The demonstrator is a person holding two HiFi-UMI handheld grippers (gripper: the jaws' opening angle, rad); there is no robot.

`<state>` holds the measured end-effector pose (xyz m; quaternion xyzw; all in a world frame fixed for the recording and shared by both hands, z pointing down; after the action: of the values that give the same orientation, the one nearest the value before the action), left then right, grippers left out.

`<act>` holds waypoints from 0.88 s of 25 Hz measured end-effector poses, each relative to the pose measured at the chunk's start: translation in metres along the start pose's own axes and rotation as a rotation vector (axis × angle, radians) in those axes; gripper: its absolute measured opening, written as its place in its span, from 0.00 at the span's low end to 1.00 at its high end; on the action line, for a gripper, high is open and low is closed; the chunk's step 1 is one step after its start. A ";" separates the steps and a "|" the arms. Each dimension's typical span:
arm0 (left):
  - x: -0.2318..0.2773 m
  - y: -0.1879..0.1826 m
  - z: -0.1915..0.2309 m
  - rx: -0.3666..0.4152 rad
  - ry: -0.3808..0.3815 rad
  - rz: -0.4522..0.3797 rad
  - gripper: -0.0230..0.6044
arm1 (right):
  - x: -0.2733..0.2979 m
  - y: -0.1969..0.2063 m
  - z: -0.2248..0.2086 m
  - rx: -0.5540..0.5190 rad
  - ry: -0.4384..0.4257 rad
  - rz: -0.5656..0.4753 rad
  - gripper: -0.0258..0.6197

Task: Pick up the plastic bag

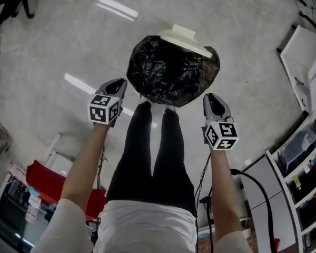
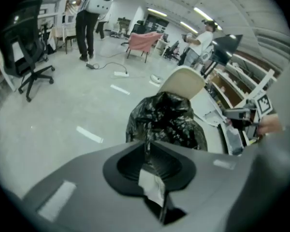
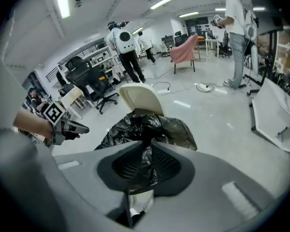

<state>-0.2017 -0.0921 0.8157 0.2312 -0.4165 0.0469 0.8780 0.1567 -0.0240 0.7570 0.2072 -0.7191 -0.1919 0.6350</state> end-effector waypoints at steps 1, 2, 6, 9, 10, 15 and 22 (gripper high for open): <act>0.008 0.008 0.011 -0.049 0.004 0.015 0.11 | 0.011 0.008 -0.004 0.028 -0.006 0.025 0.16; 0.016 0.015 0.021 -0.100 0.012 0.028 0.13 | 0.022 0.016 -0.009 0.064 -0.009 0.050 0.20; 0.041 0.038 0.049 -0.268 0.065 0.077 0.41 | 0.063 0.043 -0.037 0.228 0.015 0.129 0.37; 0.054 0.047 0.059 -0.416 0.165 0.026 0.57 | 0.088 0.062 -0.062 0.358 0.057 0.170 0.53; 0.059 0.048 0.059 -0.469 0.216 -0.005 0.57 | 0.096 0.067 -0.068 0.403 0.055 0.181 0.57; 0.092 0.055 0.064 -0.586 0.322 -0.037 0.56 | 0.131 0.080 -0.068 0.587 -0.110 0.226 0.66; 0.111 0.037 0.062 -0.410 0.182 -0.035 0.05 | 0.131 0.062 -0.050 0.380 -0.099 0.181 0.04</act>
<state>-0.1840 -0.0991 0.9465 0.0498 -0.3324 -0.0331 0.9413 0.1891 -0.0431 0.9056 0.2482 -0.7884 -0.0052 0.5629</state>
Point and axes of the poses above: the fingertips, and each gripper's own axes: x forward along the fingers, z to its left, y out of its underside, the point moved 6 cm from there along -x, backward along the fingers, and after that the axes turned 12 degrees about y, right-handed, at the moved point
